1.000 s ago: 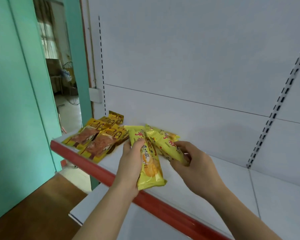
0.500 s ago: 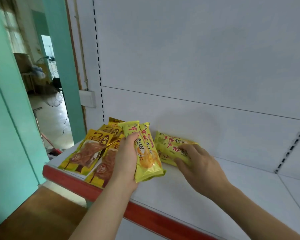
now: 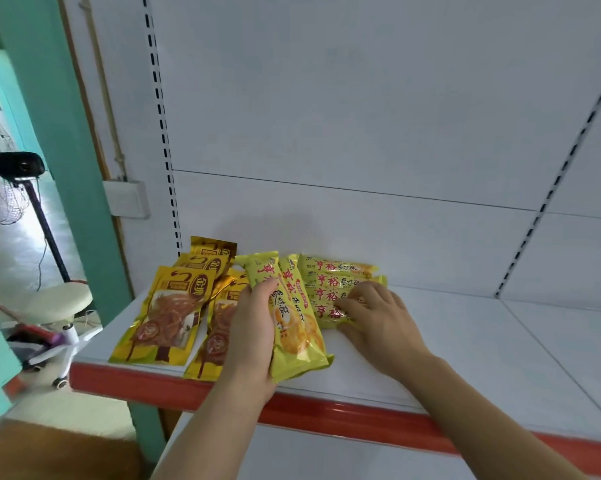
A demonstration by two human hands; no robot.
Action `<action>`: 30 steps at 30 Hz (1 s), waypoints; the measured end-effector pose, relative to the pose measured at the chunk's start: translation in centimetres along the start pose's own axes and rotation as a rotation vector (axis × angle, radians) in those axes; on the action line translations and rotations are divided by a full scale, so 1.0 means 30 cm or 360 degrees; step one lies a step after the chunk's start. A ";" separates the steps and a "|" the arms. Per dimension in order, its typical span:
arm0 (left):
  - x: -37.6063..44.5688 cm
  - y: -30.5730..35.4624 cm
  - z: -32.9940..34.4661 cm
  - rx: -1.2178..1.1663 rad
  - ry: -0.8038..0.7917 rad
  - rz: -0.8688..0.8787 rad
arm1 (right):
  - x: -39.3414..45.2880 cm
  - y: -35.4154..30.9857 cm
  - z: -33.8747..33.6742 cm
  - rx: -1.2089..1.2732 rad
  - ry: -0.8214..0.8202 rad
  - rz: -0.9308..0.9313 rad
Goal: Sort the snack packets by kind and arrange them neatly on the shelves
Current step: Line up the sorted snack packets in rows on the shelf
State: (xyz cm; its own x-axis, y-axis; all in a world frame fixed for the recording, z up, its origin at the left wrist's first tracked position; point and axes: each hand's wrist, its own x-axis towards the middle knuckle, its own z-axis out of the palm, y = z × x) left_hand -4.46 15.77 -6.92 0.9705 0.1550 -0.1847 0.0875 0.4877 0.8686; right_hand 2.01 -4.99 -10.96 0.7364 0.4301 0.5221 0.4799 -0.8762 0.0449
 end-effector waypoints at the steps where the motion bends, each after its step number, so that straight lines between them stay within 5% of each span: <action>1: -0.002 -0.003 -0.001 0.0000 -0.0022 -0.0010 | 0.000 -0.007 0.001 -0.0016 0.0003 0.0038; 13: -0.016 -0.027 0.057 0.0048 -0.0068 0.0040 | -0.028 -0.006 -0.020 -0.0014 0.0059 0.0150; 16: -0.011 -0.048 0.075 0.0060 -0.0032 0.0089 | -0.039 -0.060 -0.106 0.0678 0.0163 0.0542; 20: -0.014 -0.077 0.108 -0.0043 -0.0043 0.0098 | -0.049 -0.152 -0.181 0.1360 -0.0150 0.0763; 30: -0.025 -0.107 0.180 -0.0128 -0.0122 0.0104 | -0.062 -0.109 -0.185 0.1007 -0.0121 0.0711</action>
State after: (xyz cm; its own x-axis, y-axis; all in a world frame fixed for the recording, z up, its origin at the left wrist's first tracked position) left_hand -4.25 9.45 -7.10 0.9881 0.1240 -0.0908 0.0083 0.5468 0.8372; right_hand -3.59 -4.14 -7.35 0.9437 0.0990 0.3156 0.2939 -0.6887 -0.6628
